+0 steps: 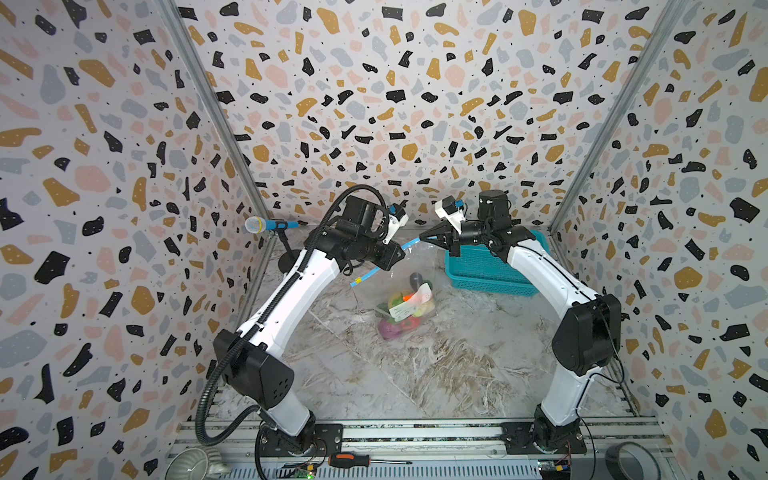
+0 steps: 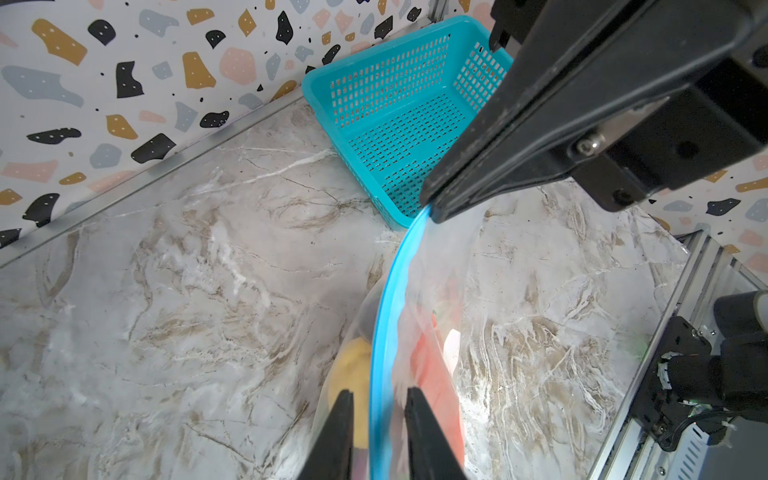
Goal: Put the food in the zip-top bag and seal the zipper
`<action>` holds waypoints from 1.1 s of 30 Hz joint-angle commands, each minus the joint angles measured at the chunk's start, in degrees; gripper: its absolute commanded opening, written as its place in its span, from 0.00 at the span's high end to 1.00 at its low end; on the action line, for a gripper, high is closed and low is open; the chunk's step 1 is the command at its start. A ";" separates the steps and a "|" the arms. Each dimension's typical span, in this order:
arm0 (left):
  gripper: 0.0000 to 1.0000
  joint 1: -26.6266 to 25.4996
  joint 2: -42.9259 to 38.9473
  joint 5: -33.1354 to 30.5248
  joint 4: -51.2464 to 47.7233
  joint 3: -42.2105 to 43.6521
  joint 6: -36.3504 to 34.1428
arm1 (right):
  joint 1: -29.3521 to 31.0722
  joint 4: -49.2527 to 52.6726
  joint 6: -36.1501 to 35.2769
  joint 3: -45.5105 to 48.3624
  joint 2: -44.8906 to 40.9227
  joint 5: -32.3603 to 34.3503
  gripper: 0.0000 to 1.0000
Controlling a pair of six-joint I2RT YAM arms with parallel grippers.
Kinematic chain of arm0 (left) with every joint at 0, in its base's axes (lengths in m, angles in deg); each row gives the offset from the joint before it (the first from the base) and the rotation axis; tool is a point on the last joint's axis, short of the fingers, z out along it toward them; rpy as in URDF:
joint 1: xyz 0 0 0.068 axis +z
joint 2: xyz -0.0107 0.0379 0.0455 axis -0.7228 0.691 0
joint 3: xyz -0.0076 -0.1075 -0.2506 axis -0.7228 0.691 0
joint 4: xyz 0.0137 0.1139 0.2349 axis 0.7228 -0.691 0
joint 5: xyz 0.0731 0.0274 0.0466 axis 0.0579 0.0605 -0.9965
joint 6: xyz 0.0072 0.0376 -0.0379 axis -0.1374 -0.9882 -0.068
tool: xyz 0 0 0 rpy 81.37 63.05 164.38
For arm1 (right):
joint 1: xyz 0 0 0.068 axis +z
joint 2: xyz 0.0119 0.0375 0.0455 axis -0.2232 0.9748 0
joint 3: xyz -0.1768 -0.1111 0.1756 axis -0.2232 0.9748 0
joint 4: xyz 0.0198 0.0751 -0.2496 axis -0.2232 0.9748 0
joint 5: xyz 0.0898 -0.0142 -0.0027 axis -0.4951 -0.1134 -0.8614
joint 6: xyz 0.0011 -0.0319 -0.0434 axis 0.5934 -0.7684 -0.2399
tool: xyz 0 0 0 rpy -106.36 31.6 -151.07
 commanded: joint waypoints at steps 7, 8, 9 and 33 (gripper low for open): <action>0.82 0.41 -2.33 -0.93 0.01 -0.31 0.52 | -0.01 -0.49 -0.41 0.77 -1.25 -0.17 1.00; 0.83 0.46 -2.48 -0.96 0.16 -0.22 0.63 | 0.00 -0.77 -0.26 1.12 -1.37 -0.05 1.00; 0.85 0.42 -2.46 -0.84 0.24 -0.20 0.66 | -0.01 -1.21 -0.08 1.42 -1.65 -0.06 1.00; 1.00 0.53 -4.24 -0.94 2.31 4.33 4.15 | -1.08 -2.31 7.77 5.21 -8.28 3.91 0.47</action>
